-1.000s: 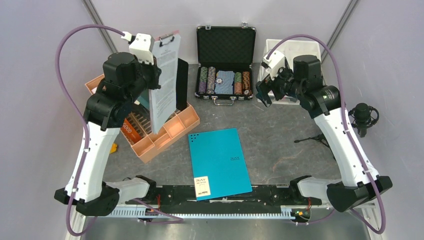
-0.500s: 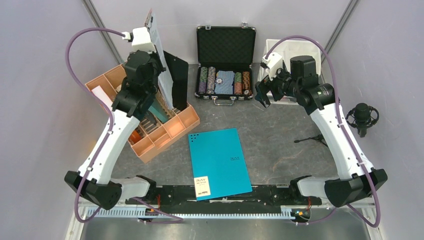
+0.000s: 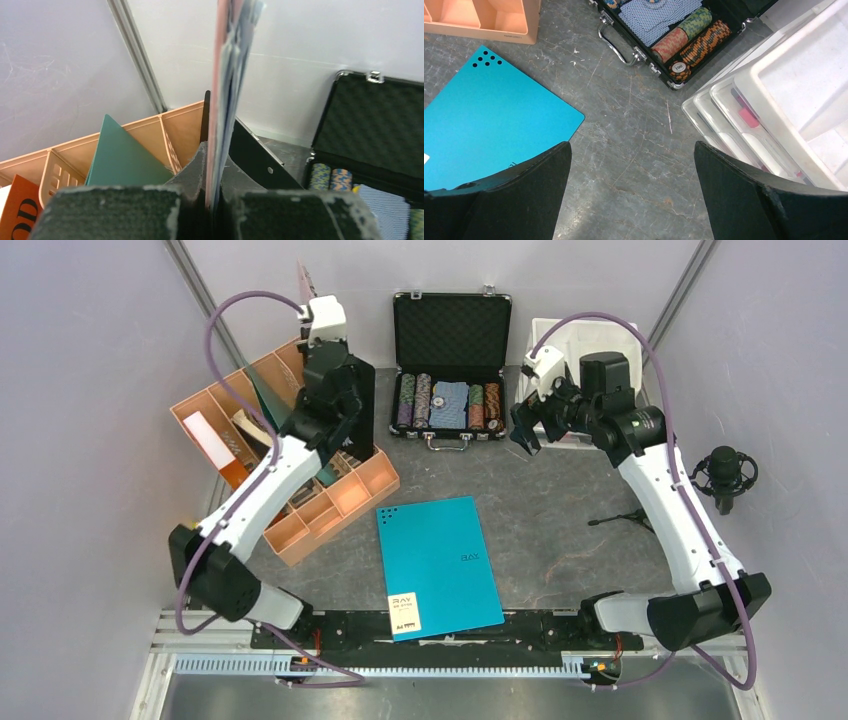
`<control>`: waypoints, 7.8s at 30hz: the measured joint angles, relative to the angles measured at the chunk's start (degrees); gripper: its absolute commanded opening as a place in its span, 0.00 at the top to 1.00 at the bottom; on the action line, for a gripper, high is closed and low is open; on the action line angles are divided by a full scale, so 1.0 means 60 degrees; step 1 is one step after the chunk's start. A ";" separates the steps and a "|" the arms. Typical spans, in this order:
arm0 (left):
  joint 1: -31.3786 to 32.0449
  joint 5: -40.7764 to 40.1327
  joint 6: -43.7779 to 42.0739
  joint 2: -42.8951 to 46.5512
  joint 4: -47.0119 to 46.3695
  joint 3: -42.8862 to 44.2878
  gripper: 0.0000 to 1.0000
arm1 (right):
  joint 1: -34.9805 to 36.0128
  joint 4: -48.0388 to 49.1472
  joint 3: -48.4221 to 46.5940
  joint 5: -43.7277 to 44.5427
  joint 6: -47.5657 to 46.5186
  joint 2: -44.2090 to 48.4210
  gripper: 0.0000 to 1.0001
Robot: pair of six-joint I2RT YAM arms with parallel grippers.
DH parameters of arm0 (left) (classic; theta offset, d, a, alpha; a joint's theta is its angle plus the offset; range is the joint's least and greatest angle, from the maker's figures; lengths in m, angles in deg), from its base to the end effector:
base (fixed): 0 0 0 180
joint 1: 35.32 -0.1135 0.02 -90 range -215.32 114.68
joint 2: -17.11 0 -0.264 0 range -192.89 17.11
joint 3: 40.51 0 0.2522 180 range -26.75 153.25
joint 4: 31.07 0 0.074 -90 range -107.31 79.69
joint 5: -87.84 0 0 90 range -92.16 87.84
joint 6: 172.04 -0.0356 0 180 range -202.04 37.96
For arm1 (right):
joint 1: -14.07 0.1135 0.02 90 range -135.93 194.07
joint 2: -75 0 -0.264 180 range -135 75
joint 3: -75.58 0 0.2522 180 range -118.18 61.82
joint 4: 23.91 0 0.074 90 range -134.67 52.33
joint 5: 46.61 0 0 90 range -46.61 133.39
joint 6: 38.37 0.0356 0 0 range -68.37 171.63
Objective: Organize the desk
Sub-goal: Place the folder in the storage box, then pick up the folder from the center of the board.
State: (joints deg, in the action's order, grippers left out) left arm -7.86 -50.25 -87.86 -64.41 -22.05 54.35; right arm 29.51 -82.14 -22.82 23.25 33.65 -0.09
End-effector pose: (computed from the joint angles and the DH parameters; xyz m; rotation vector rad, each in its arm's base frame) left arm 0.2997 -0.1259 0.4402 -0.2407 1.5102 0.3249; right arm 0.2587 0.0842 0.4069 -0.8090 2.0023 0.3569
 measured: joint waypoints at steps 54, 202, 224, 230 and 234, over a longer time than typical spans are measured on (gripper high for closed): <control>0.0590 0.2506 -0.0787 0.0929 0.0029 -0.3351 0.00 | 0.0095 0.1384 0.3916 -0.2062 -0.1588 0.0805 0.02; -0.0503 1.5052 -0.4543 -0.4342 1.3606 0.4433 0.83 | 0.6958 0.5788 1.0360 0.5348 -0.4342 0.1657 0.33; -0.0492 1.5963 -0.2280 -0.4790 1.5362 0.3956 0.69 | 0.6528 0.6528 1.0663 0.7632 -0.4557 0.1133 0.34; -0.0994 1.6455 -0.1118 -0.4772 1.4069 0.2936 0.69 | 0.6499 0.6244 1.0495 0.7992 -0.4350 0.0973 0.35; -0.1035 1.6673 -0.0368 -0.4656 1.2994 0.2583 0.69 | 0.6466 0.6033 1.0473 0.8229 -0.4156 0.0951 0.35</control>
State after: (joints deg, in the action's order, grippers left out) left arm -14.06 49.79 -90.07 -92.34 55.92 69.85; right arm 68.30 -45.94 40.02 72.62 8.71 5.62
